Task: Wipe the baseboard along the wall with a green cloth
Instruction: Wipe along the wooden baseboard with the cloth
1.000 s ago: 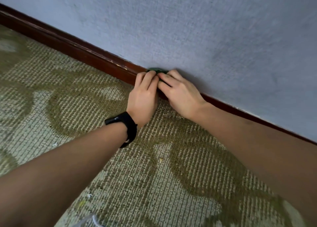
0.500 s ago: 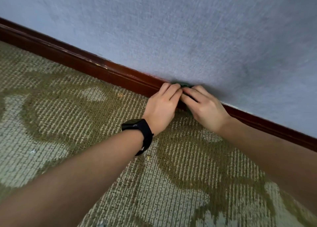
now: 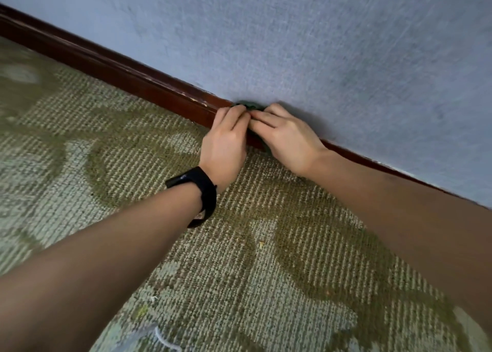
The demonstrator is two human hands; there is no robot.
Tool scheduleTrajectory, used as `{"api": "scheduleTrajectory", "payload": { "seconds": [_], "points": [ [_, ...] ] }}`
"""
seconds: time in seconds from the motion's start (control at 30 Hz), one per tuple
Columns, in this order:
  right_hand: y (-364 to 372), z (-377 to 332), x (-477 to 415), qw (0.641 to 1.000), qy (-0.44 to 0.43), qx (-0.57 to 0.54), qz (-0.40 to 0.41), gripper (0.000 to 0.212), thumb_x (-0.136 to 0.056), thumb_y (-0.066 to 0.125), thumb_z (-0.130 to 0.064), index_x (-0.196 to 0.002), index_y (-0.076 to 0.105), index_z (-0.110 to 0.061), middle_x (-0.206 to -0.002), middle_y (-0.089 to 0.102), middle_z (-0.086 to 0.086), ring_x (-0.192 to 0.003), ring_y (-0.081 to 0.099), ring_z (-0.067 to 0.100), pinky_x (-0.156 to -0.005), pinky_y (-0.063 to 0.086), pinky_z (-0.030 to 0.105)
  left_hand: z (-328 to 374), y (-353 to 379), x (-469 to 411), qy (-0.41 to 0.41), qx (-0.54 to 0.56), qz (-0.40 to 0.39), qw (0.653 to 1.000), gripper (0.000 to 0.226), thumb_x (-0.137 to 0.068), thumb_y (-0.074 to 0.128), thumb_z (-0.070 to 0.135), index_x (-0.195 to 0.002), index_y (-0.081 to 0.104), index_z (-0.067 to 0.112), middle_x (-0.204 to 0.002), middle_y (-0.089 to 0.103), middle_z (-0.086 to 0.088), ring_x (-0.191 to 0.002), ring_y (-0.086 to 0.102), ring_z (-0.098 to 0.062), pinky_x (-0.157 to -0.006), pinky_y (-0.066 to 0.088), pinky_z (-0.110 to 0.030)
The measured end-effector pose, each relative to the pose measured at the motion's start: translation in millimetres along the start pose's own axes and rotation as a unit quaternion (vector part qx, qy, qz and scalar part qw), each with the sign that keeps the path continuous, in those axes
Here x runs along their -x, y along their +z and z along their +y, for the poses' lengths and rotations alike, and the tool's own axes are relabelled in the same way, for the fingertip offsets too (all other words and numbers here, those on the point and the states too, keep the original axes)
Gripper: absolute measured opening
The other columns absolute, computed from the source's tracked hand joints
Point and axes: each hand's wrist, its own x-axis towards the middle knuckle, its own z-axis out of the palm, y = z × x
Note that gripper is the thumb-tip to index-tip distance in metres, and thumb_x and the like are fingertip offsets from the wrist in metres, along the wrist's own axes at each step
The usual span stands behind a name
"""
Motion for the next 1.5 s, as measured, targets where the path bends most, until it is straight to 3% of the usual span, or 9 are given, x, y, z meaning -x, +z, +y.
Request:
{"api": "scheduleTrajectory", "payload": {
  "seconds": [0.1, 0.2, 0.4, 0.63, 0.8, 0.9, 1.07, 1.23, 1.5],
  "points": [
    [-7, 5, 12, 1.000, -0.014, 0.015, 0.016, 0.039, -0.072, 0.068, 0.013, -0.110, 0.064, 0.005, -0.114, 0.068, 0.019, -0.102, 0.061, 0.035, -0.076, 0.057, 0.040, 12, 4, -1, 0.013, 0.004, 0.005, 1.000, 0.031, -0.080, 0.045, -0.003, -0.103, 0.062, -0.015, -0.107, 0.065, -0.029, -0.099, 0.061, -0.041, -0.072, 0.059, -0.047],
    [-14, 19, 46, 0.999, -0.011, 0.027, 0.016, 0.041, -0.064, 0.072, 0.016, -0.105, 0.067, 0.007, -0.106, 0.071, 0.020, -0.093, 0.065, 0.035, -0.070, 0.061, 0.040, 38, 17, 1, 0.052, 0.008, -0.002, 0.999, 0.025, -0.078, 0.053, -0.010, -0.100, 0.064, -0.015, -0.103, 0.067, -0.029, -0.094, 0.062, -0.042, -0.071, 0.059, -0.046],
    [-31, 45, 110, 0.997, 0.001, 0.071, 0.013, 0.038, -0.065, 0.076, 0.012, -0.101, 0.069, 0.005, -0.102, 0.073, 0.019, -0.088, 0.068, 0.033, -0.072, 0.060, 0.038, 89, 43, 6, 0.101, 0.049, -0.036, 0.993, 0.025, -0.073, 0.068, -0.014, -0.098, 0.066, -0.014, -0.102, 0.068, -0.027, -0.093, 0.064, -0.040, -0.069, 0.059, -0.045],
    [-26, 34, 107, 0.997, 0.033, 0.070, 0.007, 0.034, -0.063, 0.078, 0.012, -0.095, 0.070, 0.004, -0.096, 0.072, 0.020, -0.084, 0.068, 0.031, -0.071, 0.059, 0.035, 72, 28, 0, 0.191, 0.009, -0.070, 0.979, 0.028, -0.069, 0.075, -0.010, -0.097, 0.069, -0.010, -0.101, 0.070, -0.021, -0.090, 0.067, -0.034, -0.053, 0.060, -0.036],
    [-20, 21, 72, 0.997, 0.010, 0.074, 0.004, 0.034, -0.062, 0.077, 0.012, -0.095, 0.071, 0.004, -0.098, 0.073, 0.020, -0.087, 0.069, 0.032, -0.072, 0.059, 0.036, 40, 13, -1, 0.166, -0.017, -0.080, 0.983, 0.027, -0.068, 0.073, -0.013, -0.094, 0.068, -0.013, -0.101, 0.069, -0.026, -0.090, 0.067, -0.037, -0.052, 0.060, -0.039],
    [-11, 4, 37, 0.995, -0.024, 0.095, -0.005, 0.030, -0.074, 0.053, 0.006, -0.099, 0.070, 0.004, -0.102, 0.072, 0.020, -0.090, 0.069, 0.032, -0.074, 0.060, 0.036, 5, 0, -1, 0.157, -0.050, -0.084, 0.983, 0.026, -0.068, 0.073, -0.013, -0.094, 0.067, -0.014, -0.101, 0.068, -0.028, -0.092, 0.066, -0.039, -0.055, 0.060, -0.041],
    [4, -18, -12, 0.993, -0.020, 0.090, -0.070, 0.038, -0.086, 0.049, 0.005, -0.125, 0.053, 0.005, -0.131, 0.056, 0.021, -0.118, 0.052, 0.034, -0.098, 0.048, 0.040, -41, -20, -2, 0.139, -0.089, -0.080, 0.983, 0.022, -0.071, 0.070, -0.011, -0.093, 0.068, -0.015, -0.099, 0.069, -0.029, -0.093, 0.067, -0.040, -0.065, 0.061, -0.042],
    [-1, -18, -18, 0.995, -0.047, 0.085, -0.030, 0.029, -0.070, 0.062, 0.006, -0.098, 0.070, 0.005, -0.102, 0.073, 0.019, -0.090, 0.069, 0.033, -0.072, 0.061, 0.037, -40, -20, -4, 0.121, -0.074, -0.067, 0.988, 0.030, -0.077, 0.046, 0.002, -0.089, 0.070, -0.011, -0.093, 0.072, -0.023, -0.089, 0.069, -0.034, -0.062, 0.060, -0.033],
    [-23, -1, 3, 0.988, -0.051, 0.081, -0.118, 0.045, -0.053, 0.083, 0.008, -0.096, 0.071, 0.003, -0.098, 0.074, 0.016, -0.088, 0.070, 0.030, -0.061, 0.062, 0.031, -3, -8, -3, 0.100, -0.058, -0.069, 0.991, 0.038, -0.077, 0.036, 0.007, -0.084, 0.072, -0.005, -0.088, 0.072, -0.014, -0.086, 0.069, -0.027, -0.051, 0.059, -0.029]
  ]
}}
